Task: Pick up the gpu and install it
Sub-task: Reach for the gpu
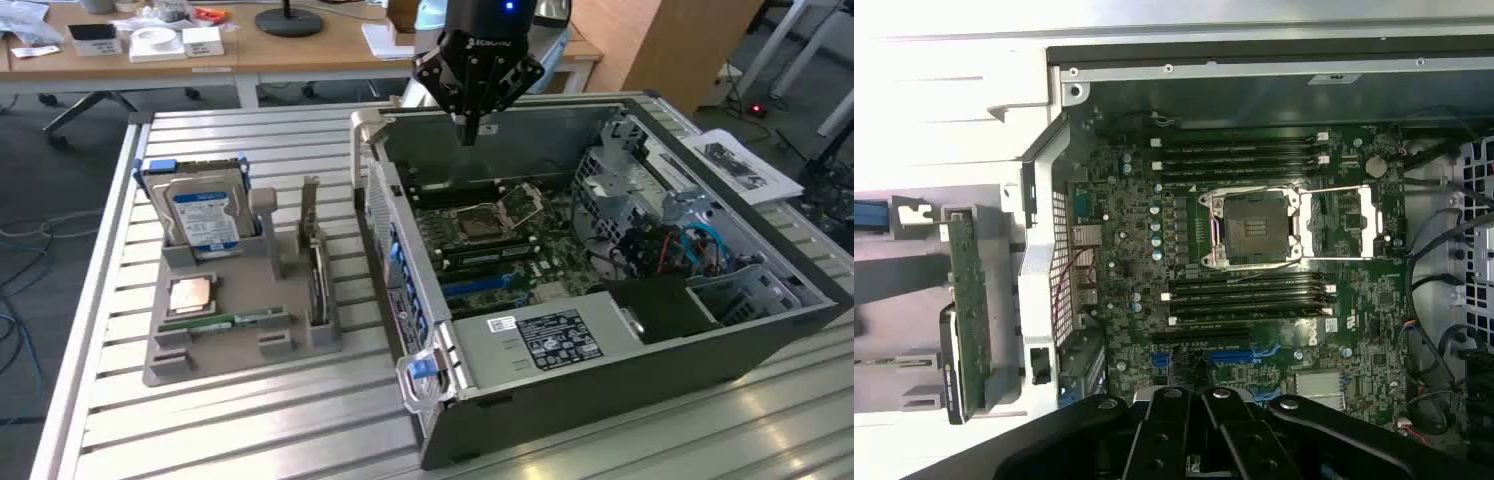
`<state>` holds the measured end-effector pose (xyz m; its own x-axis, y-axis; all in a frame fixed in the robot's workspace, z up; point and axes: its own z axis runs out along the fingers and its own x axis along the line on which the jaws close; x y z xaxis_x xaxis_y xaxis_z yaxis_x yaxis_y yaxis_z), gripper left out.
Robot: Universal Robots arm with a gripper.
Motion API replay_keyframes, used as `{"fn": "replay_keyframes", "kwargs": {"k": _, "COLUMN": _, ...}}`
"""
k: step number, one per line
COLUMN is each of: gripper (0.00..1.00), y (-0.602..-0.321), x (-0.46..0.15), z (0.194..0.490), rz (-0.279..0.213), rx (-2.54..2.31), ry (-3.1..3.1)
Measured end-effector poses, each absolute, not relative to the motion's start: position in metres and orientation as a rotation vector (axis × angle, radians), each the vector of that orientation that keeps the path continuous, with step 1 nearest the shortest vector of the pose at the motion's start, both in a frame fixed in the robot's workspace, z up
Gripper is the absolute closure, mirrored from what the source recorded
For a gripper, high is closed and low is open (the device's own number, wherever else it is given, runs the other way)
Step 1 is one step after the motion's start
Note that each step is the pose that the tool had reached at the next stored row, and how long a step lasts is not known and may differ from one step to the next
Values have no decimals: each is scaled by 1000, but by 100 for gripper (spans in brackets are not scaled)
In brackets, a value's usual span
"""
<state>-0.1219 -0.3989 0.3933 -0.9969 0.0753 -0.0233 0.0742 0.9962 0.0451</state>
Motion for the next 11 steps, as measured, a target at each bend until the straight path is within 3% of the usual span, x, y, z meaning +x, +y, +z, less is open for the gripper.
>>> {"fn": "replay_keyframes", "kwargs": {"k": 11, "gripper": 89, "y": -399, "x": -123, "z": 393, "rz": 69, "rx": 117, "ry": 3113}}
